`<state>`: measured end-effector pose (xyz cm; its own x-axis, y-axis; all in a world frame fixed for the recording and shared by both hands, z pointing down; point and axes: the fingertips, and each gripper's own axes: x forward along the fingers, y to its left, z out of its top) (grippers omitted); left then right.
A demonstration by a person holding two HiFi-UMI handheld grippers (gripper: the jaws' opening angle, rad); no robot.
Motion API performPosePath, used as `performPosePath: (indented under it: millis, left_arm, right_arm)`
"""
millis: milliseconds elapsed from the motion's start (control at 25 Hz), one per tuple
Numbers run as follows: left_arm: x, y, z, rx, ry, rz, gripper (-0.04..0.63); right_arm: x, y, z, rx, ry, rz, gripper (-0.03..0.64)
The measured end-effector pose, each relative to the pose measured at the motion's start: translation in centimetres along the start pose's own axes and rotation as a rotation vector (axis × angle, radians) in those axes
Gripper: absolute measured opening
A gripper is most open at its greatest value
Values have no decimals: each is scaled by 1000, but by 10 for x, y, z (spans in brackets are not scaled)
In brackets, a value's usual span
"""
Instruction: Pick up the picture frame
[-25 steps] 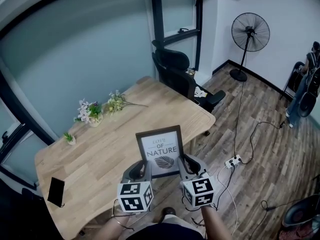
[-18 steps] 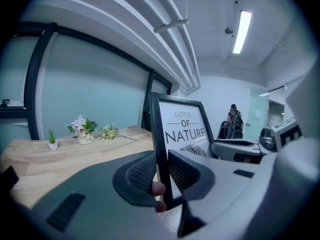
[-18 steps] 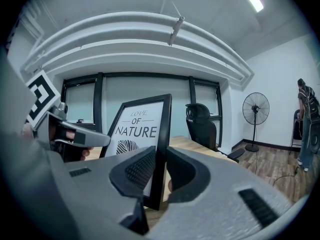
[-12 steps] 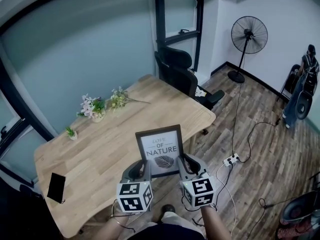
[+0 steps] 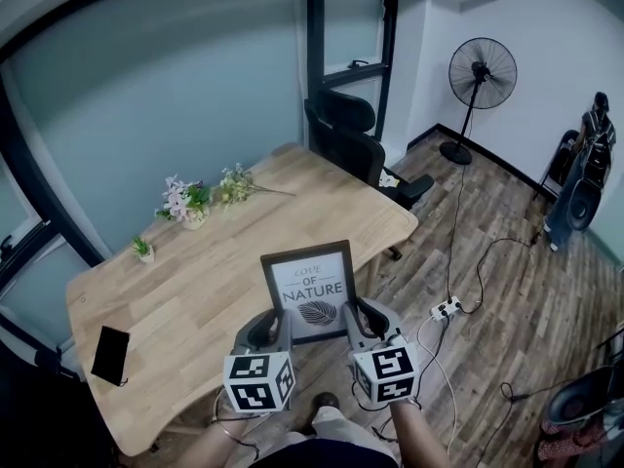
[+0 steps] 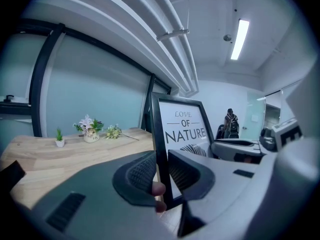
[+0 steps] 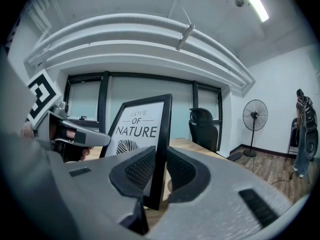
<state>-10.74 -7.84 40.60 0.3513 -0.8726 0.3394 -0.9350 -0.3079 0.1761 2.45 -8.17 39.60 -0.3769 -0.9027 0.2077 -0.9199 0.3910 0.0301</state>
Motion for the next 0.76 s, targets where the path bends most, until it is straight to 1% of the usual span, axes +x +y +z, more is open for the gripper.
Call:
performPosePath:
  millis: [560, 760]
  left_arm:
    - [-46, -4, -14, 1, -15, -24, 67]
    - [-61, -3, -20, 0, -16, -27, 67]
  right_arm:
    - [-38, 30, -1, -16, -10, -8, 69]
    - [-47, 39, -8, -18, 9, -8, 69]
